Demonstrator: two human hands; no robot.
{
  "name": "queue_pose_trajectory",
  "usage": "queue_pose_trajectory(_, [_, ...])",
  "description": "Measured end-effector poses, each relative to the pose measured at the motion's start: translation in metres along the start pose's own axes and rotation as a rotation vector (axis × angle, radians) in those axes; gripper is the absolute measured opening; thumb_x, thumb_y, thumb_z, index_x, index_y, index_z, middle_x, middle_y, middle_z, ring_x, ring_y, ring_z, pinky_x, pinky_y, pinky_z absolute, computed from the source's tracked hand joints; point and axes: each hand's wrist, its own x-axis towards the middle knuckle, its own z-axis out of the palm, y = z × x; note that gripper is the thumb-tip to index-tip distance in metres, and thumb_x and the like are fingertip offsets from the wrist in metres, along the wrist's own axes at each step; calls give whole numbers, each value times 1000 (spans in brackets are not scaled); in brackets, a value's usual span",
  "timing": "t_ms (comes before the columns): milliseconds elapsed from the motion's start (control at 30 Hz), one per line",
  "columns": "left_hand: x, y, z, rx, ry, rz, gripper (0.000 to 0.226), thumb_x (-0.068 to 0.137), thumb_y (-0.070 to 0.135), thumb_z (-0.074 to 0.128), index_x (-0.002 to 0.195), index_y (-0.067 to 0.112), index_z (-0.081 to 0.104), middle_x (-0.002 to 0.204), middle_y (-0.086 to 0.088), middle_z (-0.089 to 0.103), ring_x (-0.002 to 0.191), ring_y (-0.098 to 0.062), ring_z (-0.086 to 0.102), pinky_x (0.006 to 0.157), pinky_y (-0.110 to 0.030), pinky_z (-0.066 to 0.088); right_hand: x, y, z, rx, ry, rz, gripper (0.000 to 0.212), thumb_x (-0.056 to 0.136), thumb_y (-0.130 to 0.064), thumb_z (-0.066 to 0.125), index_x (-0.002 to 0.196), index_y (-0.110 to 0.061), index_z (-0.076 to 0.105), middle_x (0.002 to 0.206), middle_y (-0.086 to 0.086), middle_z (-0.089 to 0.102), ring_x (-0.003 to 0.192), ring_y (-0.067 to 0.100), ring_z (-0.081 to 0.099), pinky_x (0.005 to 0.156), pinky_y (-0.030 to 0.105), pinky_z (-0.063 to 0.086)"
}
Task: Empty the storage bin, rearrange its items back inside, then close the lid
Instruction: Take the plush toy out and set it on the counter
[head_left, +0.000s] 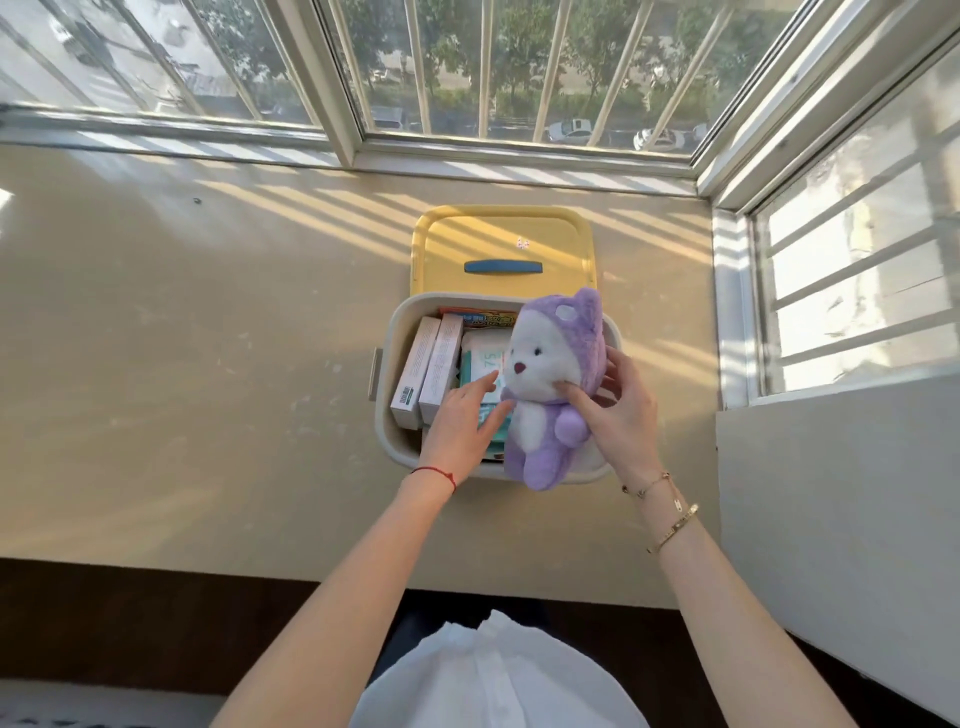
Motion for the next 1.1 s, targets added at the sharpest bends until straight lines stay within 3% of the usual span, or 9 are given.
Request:
queue_pose_trajectory(167, [-28, 2, -11, -161, 53, 1, 40, 92, 45, 54, 126, 25, 52, 106, 6, 63, 98, -10, 58, 88, -35, 49, -18, -6, 10, 103, -135, 23, 56, 72, -34, 81, 121, -26, 56, 110, -9, 68, 102, 8, 65, 87, 31, 54])
queue_pose_trajectory(400, [-67, -13, -60, -347, 137, -84, 41, 91, 32, 61, 128, 29, 46, 108, 12, 59, 97, -5, 58, 82, -19, 47, -40, -35, 50, 168, -302, 25, 54, 78, -29, 77, 124, -20, 49, 115, -3, 65, 108, 11, 63, 94, 34, 52])
queue_pose_trajectory(567, [-87, -40, -110, -415, 304, -115, 61, 71, 57, 61, 123, 27, 51, 107, 9, 64, 99, -15, 63, 83, -37, 53, -51, -64, 106, 164, -462, -4, 58, 80, -45, 71, 127, -24, 45, 120, 2, 65, 112, 16, 62, 98, 46, 49])
queue_pose_trajectory(633, [-93, -54, -136, -392, 362, -128, 54, 70, 56, 63, 119, 35, 50, 104, 12, 65, 95, -17, 65, 81, -37, 54, -55, -78, 137, 113, -479, -50, 62, 79, -51, 67, 131, -26, 45, 122, -1, 63, 113, 14, 60, 98, 42, 49])
queue_pose_trajectory(700, [-96, -73, -166, -380, 425, -120, 47, 76, 40, 71, 118, 38, 50, 100, 17, 64, 92, -14, 66, 80, -32, 55, -56, -92, 174, 37, -491, -105, 61, 81, -52, 62, 133, -26, 45, 120, -6, 63, 109, 9, 61, 94, 33, 50])
queue_pose_trajectory(833, [-91, -117, -242, -339, 481, -103, 49, 78, 20, 77, 120, 29, 54, 91, 18, 64, 79, 3, 62, 66, -9, 48, -59, -122, 260, -52, -470, -171, 47, 92, -37, 57, 135, -24, 43, 112, -9, 64, 100, 7, 61, 86, 21, 48])
queue_pose_trajectory(967, [-72, -175, -323, -271, 465, -87, 47, 76, 14, 77, 118, 21, 60, 81, 9, 65, 68, 10, 57, 63, -5, 43, -55, -152, 358, -80, -422, -199, 39, 96, -28, 52, 133, -16, 45, 105, -6, 61, 90, 10, 57, 72, 7, 40])
queue_pose_trajectory(1100, [-46, -238, -396, -196, 446, -122, 43, 77, 20, 77, 117, 18, 62, 87, 7, 65, 72, 5, 57, 69, -10, 45, -41, -180, 454, -99, -427, -156, 38, 97, -27, 48, 133, -14, 42, 107, -6, 58, 91, 11, 55, 75, 15, 42])
